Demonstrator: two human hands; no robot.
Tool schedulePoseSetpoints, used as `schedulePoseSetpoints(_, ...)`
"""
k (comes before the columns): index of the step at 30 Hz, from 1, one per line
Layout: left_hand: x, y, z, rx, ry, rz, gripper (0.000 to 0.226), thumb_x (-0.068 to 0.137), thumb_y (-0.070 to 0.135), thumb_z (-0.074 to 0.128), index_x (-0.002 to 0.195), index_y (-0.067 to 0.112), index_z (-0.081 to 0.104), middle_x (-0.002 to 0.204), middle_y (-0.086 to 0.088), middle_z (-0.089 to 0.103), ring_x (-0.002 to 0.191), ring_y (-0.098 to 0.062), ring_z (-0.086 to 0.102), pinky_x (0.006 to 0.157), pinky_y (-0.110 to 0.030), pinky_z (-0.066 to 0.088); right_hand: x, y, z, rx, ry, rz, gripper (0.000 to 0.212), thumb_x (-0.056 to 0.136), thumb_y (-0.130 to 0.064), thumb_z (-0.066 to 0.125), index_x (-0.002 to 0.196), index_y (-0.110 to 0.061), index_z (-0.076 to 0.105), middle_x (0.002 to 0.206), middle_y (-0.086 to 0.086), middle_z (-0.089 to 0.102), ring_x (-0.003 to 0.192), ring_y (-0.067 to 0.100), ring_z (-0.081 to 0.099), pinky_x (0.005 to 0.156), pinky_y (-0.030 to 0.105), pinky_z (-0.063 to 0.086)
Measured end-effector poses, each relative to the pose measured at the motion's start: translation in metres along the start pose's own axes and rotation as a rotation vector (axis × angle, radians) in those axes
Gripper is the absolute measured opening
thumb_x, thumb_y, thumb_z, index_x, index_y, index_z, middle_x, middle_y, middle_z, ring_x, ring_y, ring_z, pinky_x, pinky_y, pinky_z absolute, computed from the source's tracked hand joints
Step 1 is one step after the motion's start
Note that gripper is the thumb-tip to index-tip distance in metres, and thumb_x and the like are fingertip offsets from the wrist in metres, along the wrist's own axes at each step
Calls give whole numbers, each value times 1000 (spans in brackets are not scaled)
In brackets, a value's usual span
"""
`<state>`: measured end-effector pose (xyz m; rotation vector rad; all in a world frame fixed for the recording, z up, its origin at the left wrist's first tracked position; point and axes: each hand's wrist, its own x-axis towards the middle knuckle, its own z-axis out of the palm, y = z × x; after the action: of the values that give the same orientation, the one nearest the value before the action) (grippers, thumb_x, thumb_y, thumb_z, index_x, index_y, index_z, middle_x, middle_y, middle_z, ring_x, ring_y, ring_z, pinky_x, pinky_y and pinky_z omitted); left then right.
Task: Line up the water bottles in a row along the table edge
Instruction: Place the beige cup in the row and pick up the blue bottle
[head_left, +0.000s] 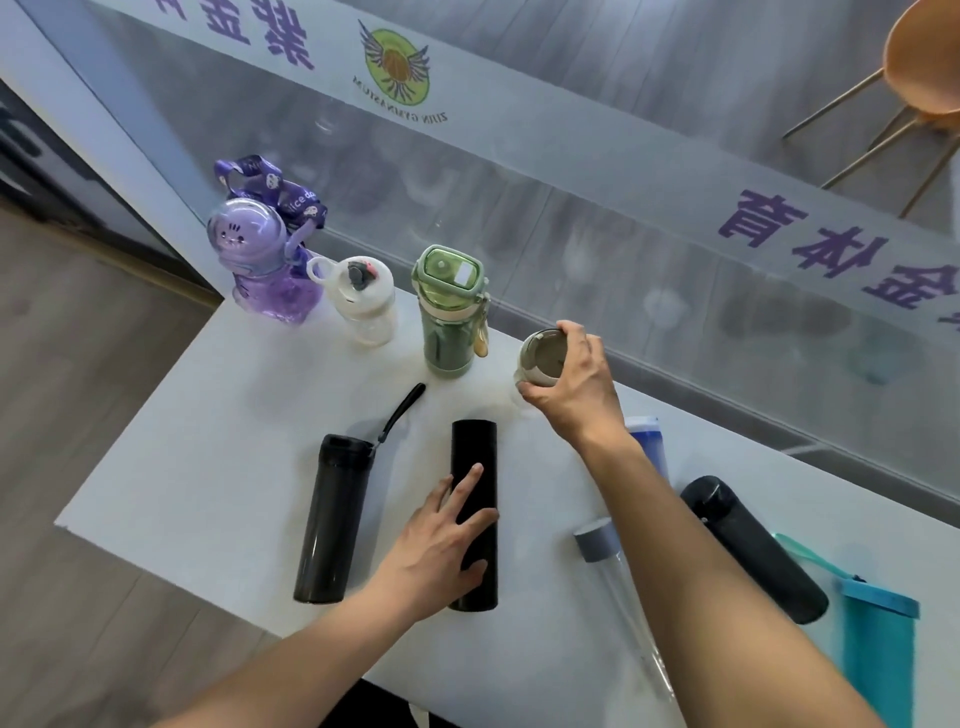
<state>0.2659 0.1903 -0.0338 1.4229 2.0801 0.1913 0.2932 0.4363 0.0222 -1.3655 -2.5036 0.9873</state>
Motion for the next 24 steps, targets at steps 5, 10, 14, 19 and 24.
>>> schedulePoseSetpoints(5,-3,-3,-2,-11,4,-1,58,90,43,59,142,39,36,166,6,-15,151,-30,10,116,-45,32,8,-9,5,2,16,-16,84,71,-37,85,140,-27,39,134,4,45,117,26,53,98,39,49)
schedulePoseSetpoints(10,-2,-2,-3,16,8,13,57,90,43,58,143,37,37,166,3,-14,150,-30,11,113,-43,34,7,-11,6,-13,29,-7,86,71,-37,85,142,-26,38,134,5,45,117,28,53,99,39,49)
schedulePoseSetpoints(14,1,0,-5,72,6,23,55,90,44,55,142,36,38,166,-2,-11,149,-32,11,109,-43,34,1,-11,-1,-15,2,37,103,67,-48,85,151,-31,28,139,4,40,127,25,47,105,41,45)
schedulePoseSetpoints(19,8,8,-6,116,26,23,50,91,44,52,139,34,42,166,-7,-1,150,-33,9,108,-44,34,-29,23,-30,-16,44,165,108,67,-52,82,154,-36,21,143,5,39,134,24,43,110,40,40)
schedulePoseSetpoints(24,15,20,-4,109,47,9,52,88,39,57,138,29,45,165,-8,9,149,-36,11,106,-46,36,-64,90,-52,-86,75,370,78,82,-34,74,149,-19,36,138,14,45,128,34,47,107,38,38)
